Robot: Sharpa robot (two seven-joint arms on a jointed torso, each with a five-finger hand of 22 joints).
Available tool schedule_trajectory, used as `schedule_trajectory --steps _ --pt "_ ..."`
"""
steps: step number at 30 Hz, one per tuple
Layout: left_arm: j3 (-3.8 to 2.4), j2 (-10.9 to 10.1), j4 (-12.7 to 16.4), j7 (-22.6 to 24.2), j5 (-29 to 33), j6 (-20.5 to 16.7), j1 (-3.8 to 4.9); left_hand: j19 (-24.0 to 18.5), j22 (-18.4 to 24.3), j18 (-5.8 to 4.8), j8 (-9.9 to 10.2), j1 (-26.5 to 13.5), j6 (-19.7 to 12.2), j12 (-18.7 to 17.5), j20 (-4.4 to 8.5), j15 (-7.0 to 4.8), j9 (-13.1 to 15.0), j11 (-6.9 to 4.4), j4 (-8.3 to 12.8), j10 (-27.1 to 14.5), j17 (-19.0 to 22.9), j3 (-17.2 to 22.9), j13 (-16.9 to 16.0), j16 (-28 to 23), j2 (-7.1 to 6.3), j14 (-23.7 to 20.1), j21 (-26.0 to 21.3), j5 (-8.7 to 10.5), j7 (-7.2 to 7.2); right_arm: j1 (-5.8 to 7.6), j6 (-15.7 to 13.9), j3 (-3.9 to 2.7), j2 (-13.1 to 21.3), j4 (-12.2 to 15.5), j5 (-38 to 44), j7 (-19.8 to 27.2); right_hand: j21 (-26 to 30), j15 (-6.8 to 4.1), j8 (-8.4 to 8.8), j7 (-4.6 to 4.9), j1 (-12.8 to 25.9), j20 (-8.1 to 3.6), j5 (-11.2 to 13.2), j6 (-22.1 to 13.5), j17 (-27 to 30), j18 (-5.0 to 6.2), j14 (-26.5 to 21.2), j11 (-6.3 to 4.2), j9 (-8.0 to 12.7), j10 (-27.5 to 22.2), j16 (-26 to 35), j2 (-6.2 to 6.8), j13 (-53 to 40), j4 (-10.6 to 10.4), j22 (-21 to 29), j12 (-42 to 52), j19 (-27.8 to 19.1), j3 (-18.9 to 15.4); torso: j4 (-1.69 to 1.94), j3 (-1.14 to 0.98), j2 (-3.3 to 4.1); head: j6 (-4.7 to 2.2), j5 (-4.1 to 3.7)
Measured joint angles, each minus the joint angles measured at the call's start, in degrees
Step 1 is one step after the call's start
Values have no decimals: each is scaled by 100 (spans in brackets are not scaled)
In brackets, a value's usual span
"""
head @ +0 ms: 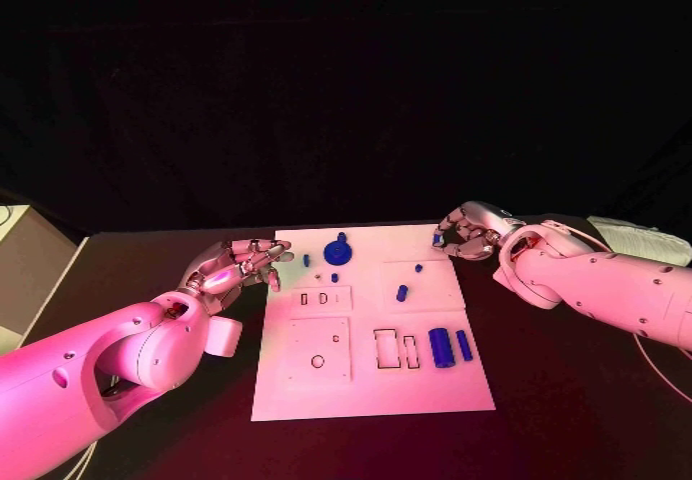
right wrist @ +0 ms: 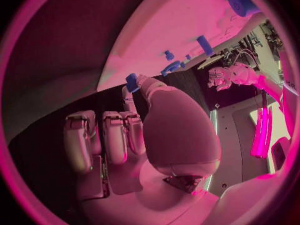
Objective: Assemble the parts on the task board
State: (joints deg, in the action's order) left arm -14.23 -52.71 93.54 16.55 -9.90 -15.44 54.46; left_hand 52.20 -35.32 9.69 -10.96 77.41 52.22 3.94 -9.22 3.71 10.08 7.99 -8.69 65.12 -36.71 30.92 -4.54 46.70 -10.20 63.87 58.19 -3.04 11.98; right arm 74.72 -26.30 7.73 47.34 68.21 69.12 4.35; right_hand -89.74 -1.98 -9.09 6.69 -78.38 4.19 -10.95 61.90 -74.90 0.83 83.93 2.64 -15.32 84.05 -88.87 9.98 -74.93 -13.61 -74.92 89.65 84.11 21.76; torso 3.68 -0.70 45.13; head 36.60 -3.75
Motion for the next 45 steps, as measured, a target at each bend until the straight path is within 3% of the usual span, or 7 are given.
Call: schedule_trajectory --steps 7,11,15,23,30,35,45 --pt "0 -8 -17 -3 0 2 0 0 0 0 0 0 0 0 0 0 0 0 0 0 0 0 0 0 0 0 0 0 0 21 -227 -14 74 509 -32 -171 0 -9 0 -2 0 0 -28 2 0 -1 -10 -9 0 9 0 0 0 0 1 0 0 0 -12 7 -10 -8 22" --pt "0 -7 -34 -4 0 2 0 0 1 0 0 0 0 0 0 0 0 0 0 0 0 0 0 0 0 0 0 0 0 63 -287 -20 58 958 -32 -328 0 -9 1 -2 0 0 -28 2 0 0 -10 -9 1 9 0 0 1 0 1 0 0 0 -25 13 -22 0 43" --pt "0 19 -43 -6 0 2 0 0 1 0 0 0 0 0 0 0 -1 0 0 0 -1 0 0 0 0 0 22 0 0 90 -309 -22 -113 1469 50 -640 0 -9 -23 -2 0 0 -60 2 0 0 -10 -26 3 -9 0 0 1 0 1 0 0 0 -37 26 -39 12 74" --pt "0 84 -57 -11 0 7 0 0 1 0 0 0 0 0 0 0 0 0 0 0 -1 0 0 0 0 0 22 0 0 98 -310 -8 -567 2006 330 -1372 0 -9 -32 -2 6 1 -59 1 -2 0 -10 -29 9 -12 0 8 1 0 2 0 0 -1 -30 60 -68 33 93" --pt "0 95 -70 -19 0 13 -1 0 -5 0 0 0 0 0 0 0 -1 0 0 0 4 0 0 0 0 0 22 0 0 64 -322 35 -972 2050 814 -1816 0 -9 -32 3 6 1 -93 -5 -4 0 -10 -29 5 -12 0 8 2 0 2 0 0 -1 -45 74 -72 48 103" --pt "0 111 -73 -35 0 24 -1 -21 -5 0 0 0 0 0 -21 0 -1 0 0 0 4 0 0 0 0 0 22 0 0 -36 -318 72 -1220 1947 1151 -2089 0 -8 -32 5 35 1 -104 -8 -4 0 -10 -29 -12 -12 0 37 2 0 2 0 0 -1 -49 92 -72 62 106" --pt "1 118 -83 -54 0 41 -1 -21 -4 0 0 0 0 0 -21 0 -1 0 0 0 4 0 0 0 0 0 22 0 0 -248 -291 92 -1489 1717 1516 -2494 0 -8 -30 6 35 1 -148 -9 -4 0 -10 -29 -11 -12 0 37 2 1 -2 0 0 -1 -35 93 -68 117 127"
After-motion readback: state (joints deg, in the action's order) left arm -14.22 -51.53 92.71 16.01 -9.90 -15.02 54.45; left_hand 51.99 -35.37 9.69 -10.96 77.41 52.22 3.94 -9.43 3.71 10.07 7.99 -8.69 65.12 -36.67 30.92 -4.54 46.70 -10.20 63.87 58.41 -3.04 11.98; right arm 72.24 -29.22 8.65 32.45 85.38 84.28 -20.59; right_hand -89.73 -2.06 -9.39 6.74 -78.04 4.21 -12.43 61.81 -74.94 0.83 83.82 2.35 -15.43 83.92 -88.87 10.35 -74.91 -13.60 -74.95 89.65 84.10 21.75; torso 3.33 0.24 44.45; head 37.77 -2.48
